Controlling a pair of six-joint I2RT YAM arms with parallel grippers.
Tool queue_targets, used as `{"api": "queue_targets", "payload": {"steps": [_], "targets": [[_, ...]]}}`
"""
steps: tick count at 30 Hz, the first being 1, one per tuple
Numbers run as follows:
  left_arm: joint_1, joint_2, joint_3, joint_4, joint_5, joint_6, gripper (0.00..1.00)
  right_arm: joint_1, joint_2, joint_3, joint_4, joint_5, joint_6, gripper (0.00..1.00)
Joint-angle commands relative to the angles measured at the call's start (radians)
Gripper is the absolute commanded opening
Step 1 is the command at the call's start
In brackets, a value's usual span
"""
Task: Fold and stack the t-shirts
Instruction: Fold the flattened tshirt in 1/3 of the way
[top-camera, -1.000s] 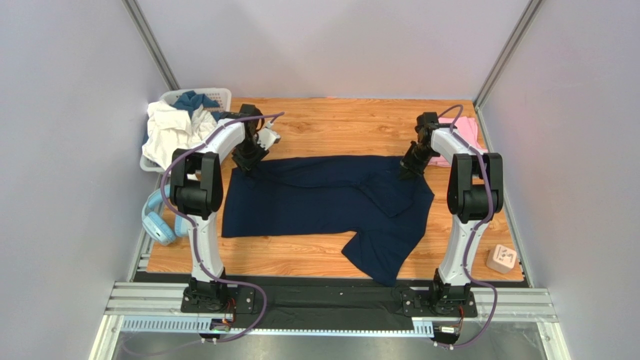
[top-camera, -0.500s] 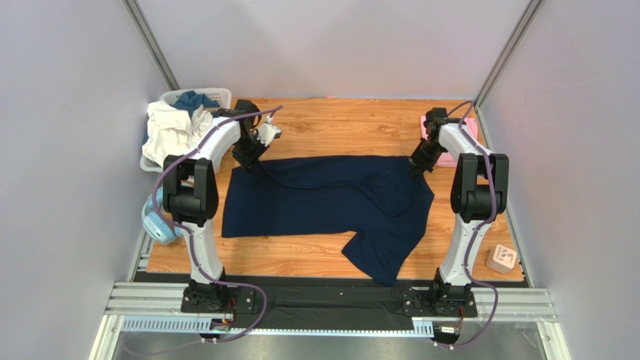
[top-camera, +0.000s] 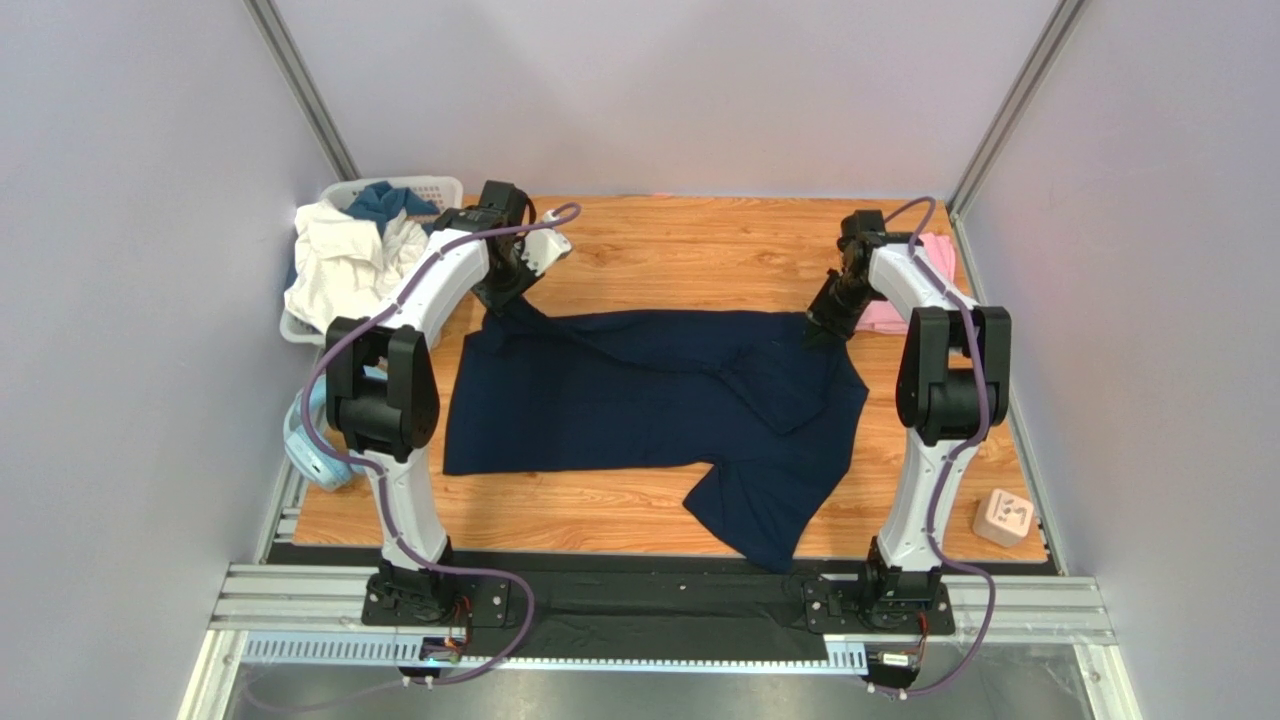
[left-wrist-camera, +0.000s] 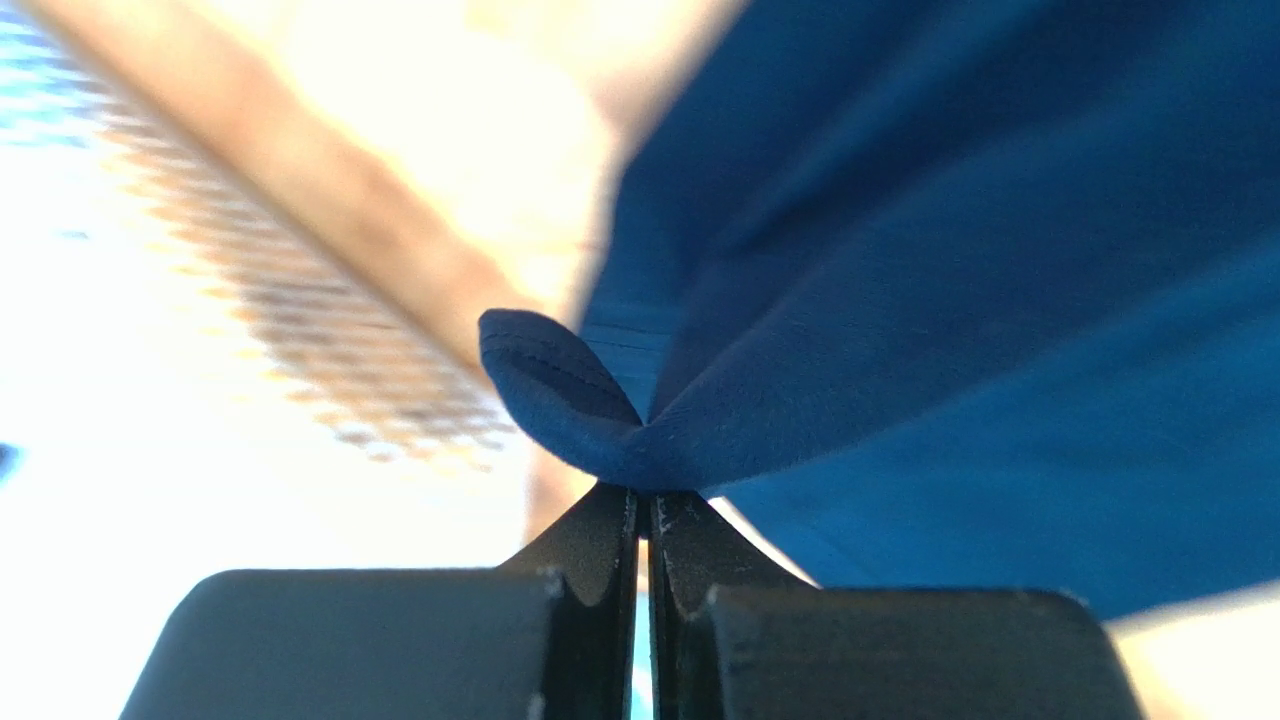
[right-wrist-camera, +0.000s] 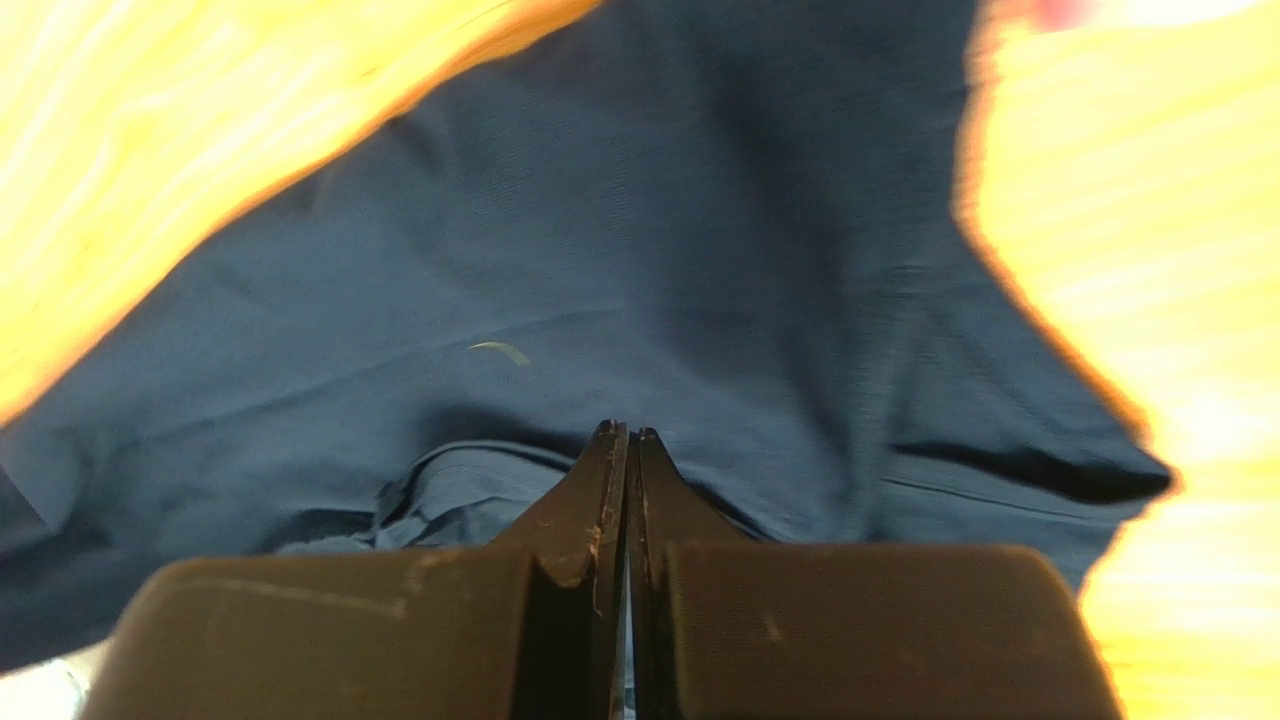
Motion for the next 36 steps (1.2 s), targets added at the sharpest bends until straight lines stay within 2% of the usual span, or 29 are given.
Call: {"api": "queue_targets", "payload": {"steps": [1,5,12,20,27,36], "targets": [[0.006,0.059,0.025,0.164,-0.211,0.121,0.0,0.038,0.025,-0.02,0.054,-0.045,0.011,0.0],[0.007,0.068,-0.061,0.301,-0.305,0.213,0.0,0.04,0.039,-0.051,0.071,-0.049,0.006,0.0],[0.007,0.105,-0.078,0.456,-0.4,0.313,0.0,0.04,0.044,-0.056,0.075,-0.039,-0.008,0.0],[0.007,0.131,0.054,0.443,-0.417,0.351,0.0,0.038,0.076,-0.091,0.103,-0.043,-0.005,0.0],[0.007,0.125,0.068,0.465,-0.426,0.376,0.0,0.04,0.084,-0.116,0.128,-0.052,-0.002,0.0],[0.007,0.135,-0.033,0.716,-0.464,0.517,0.0,0.037,0.07,-0.128,0.126,-0.046,-0.017,0.0]]}}
